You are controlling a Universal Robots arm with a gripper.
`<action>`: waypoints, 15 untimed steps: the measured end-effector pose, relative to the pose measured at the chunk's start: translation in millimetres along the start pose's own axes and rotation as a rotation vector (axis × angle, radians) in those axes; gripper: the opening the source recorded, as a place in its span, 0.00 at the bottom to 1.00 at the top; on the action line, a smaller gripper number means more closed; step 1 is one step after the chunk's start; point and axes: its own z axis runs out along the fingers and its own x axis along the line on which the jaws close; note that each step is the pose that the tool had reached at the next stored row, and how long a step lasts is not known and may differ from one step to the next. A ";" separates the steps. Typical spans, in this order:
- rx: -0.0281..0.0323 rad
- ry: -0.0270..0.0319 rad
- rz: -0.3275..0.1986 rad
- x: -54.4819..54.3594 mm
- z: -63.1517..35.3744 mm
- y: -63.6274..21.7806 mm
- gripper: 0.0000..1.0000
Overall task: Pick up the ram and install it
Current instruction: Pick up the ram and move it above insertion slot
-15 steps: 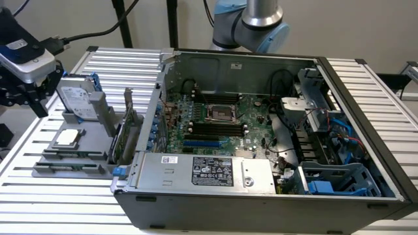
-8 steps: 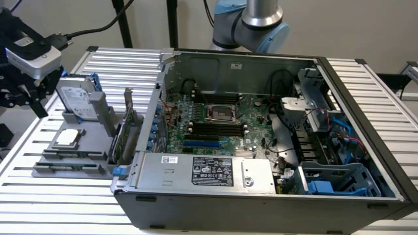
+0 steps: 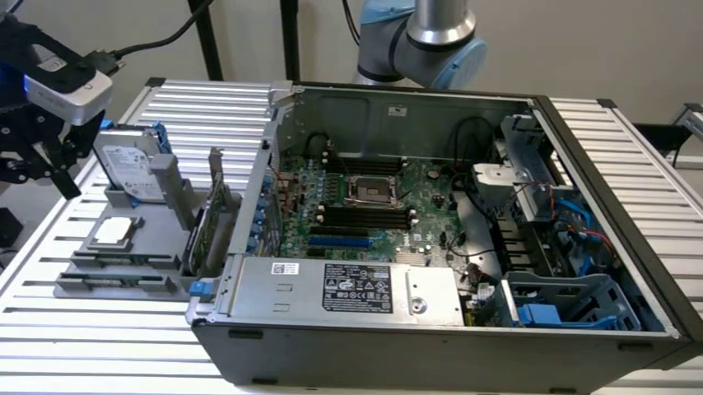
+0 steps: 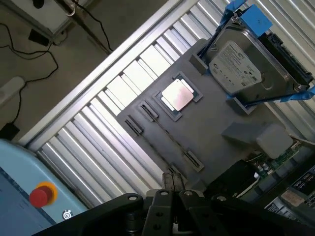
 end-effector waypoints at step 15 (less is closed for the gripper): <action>0.0041 0.0120 -0.273 0.0 0.8 -0.1 0.11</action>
